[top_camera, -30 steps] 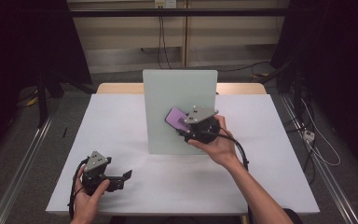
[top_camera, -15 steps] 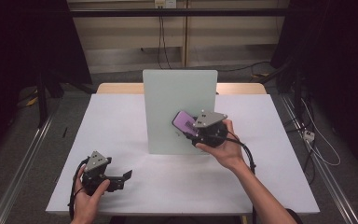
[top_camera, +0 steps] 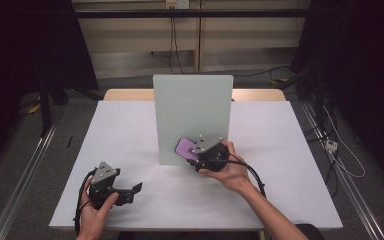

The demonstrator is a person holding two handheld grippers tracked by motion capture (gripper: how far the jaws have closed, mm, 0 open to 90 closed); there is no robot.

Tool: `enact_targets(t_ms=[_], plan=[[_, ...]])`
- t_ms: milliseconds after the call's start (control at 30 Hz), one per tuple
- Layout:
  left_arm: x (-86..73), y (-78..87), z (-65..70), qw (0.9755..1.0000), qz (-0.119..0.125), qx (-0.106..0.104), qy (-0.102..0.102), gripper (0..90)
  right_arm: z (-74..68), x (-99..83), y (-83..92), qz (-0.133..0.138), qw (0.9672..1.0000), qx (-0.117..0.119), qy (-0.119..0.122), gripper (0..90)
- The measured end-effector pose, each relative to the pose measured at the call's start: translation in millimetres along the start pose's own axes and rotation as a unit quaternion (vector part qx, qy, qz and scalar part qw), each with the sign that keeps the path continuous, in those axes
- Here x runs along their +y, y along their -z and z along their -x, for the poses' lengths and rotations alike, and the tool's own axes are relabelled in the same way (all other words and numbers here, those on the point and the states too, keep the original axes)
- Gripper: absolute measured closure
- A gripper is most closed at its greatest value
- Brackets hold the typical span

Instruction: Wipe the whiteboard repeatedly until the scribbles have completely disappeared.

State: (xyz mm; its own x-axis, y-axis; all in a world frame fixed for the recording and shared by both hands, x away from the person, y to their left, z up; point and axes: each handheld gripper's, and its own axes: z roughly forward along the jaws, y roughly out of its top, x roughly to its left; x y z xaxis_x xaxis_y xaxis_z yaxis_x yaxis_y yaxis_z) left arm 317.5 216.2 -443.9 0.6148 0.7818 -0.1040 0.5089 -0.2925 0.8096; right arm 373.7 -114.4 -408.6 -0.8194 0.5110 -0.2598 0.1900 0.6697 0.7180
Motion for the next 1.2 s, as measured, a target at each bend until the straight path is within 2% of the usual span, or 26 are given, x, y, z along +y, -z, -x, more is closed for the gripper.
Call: enact_targets(t_ms=[300, 433, 533, 667, 800, 900, 1067, 1200], plan=[[0.1, -0.9, -0.3, 1.0000, -0.002, -0.001, -0.002, 4.9, -8.9, 5.2, -13.9, -0.011, 0.9998, 0.018, 0.008, 41.7], [0.1, -0.3, -0.4, 1.0000, -0.001, 0.001, -0.002, 4.9, -10.2, 10.0, -17.3, -0.010, 0.9996, 0.019, 0.015, 41.7], [-0.5, 0.1, -1.0, 1.0000, -0.002, 0.000, 0.000, 4.9, -8.6, 14.0, -16.0, -0.004, 0.9998, 0.017, 0.011, 41.7], [-0.5, 2.0, -1.6, 1.0000, 0.000, 0.001, 0.001, 4.9, -0.2, 17.9, -6.0, 0.014, 0.9999, 0.003, -0.002, 41.7], [-0.7, 3.0, -2.0, 1.0000, 0.002, 0.002, 0.002, 4.9, 11.4, 18.5, 9.3, 0.033, 0.9991, -0.021, -0.014, 41.7], [-0.8, 2.8, -2.2, 1.0000, 0.003, 0.001, 0.003, 4.9, 20.6, 17.9, 20.7, 0.045, 0.9980, -0.033, -0.030, 41.7], [-0.4, 1.2, -2.0, 1.0000, 0.000, 0.002, 0.001, 4.9, 37.2, 24.1, 38.6, 0.067, 0.9951, -0.058, -0.043, 41.7], [-0.3, 1.2, -0.9, 1.0000, 0.002, 0.001, 0.000, 4.9, 43.2, 34.2, 43.5, 0.072, 0.9942, -0.071, -0.038, 41.7]])
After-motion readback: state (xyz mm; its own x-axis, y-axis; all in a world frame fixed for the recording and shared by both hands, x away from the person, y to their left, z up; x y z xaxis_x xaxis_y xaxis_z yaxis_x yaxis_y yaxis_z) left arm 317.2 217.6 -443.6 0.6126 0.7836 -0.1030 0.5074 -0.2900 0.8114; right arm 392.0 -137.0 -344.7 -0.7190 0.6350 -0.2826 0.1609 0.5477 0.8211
